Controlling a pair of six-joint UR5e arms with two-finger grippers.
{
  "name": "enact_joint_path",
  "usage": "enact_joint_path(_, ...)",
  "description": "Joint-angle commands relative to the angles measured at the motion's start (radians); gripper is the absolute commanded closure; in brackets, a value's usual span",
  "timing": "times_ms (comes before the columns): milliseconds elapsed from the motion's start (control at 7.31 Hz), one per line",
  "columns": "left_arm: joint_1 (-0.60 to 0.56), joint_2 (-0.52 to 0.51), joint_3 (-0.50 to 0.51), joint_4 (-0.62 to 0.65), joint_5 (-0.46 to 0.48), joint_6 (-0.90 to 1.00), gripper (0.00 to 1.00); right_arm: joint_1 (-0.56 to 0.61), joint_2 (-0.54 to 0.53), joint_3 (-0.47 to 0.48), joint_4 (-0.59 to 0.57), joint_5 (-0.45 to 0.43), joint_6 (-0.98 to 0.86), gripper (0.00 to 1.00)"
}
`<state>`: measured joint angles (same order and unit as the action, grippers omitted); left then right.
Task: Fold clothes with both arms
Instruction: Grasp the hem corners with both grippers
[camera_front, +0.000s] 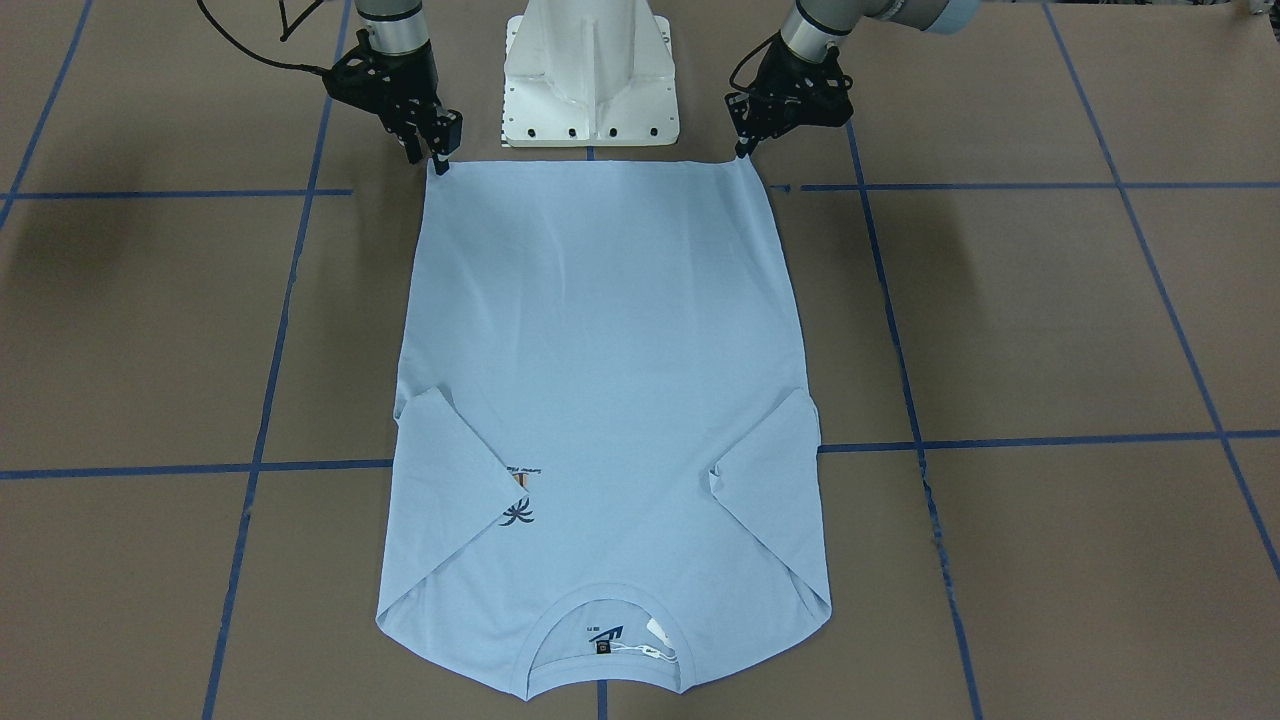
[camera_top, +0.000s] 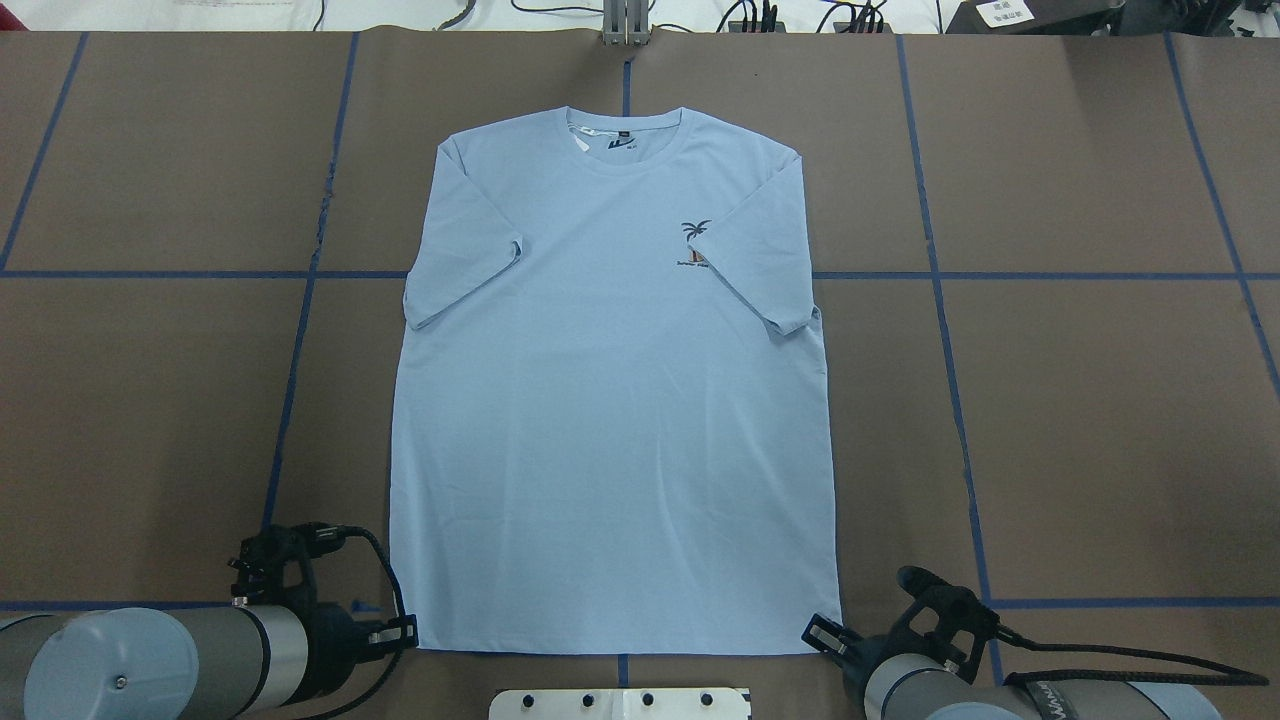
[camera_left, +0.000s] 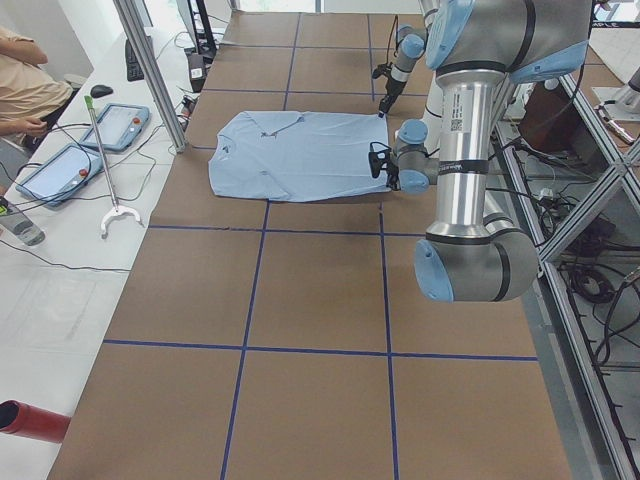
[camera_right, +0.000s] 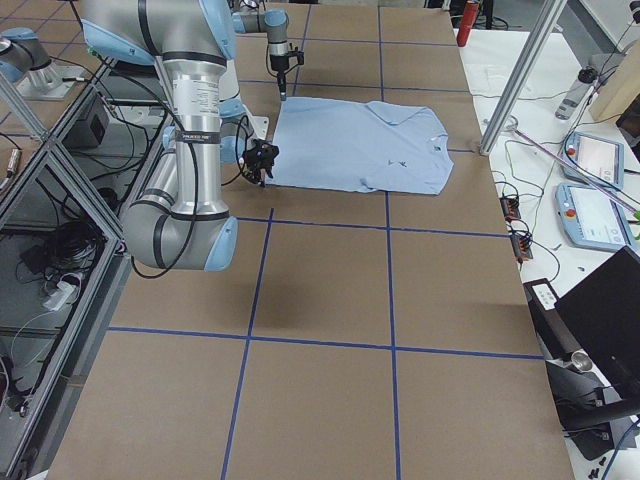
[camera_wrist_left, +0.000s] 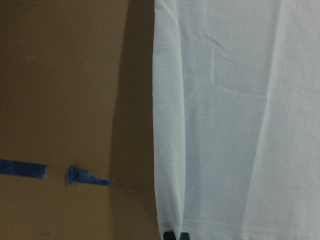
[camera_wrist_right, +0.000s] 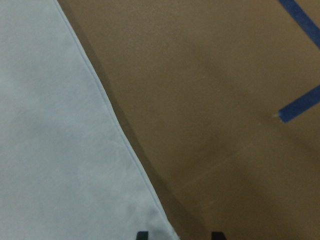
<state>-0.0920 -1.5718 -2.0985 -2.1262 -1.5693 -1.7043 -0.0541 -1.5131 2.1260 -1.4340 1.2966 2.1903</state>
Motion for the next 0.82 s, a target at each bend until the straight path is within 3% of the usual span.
enact_joint_path(0, 0.000, -0.001, -0.002, 0.000, 0.000, 0.000, 1.00, 0.000, 0.005, 0.002, -0.005, -0.002, 0.002, 0.80)
enact_joint_path(137, -0.002, 0.001, -0.009, 0.000, 0.000, 0.000, 1.00, -0.001, 0.005, 0.002, -0.005, -0.003, 0.003, 0.98)
enact_joint_path(548, -0.002, 0.003, -0.021, 0.000, 0.000, 0.000, 1.00, 0.000, 0.004, 0.008, -0.005, -0.002, 0.002, 1.00)
enact_joint_path(684, -0.002, 0.001, -0.021, 0.000, -0.008, 0.000, 1.00, 0.014, -0.004, 0.049, -0.005, 0.007, -0.006, 1.00)
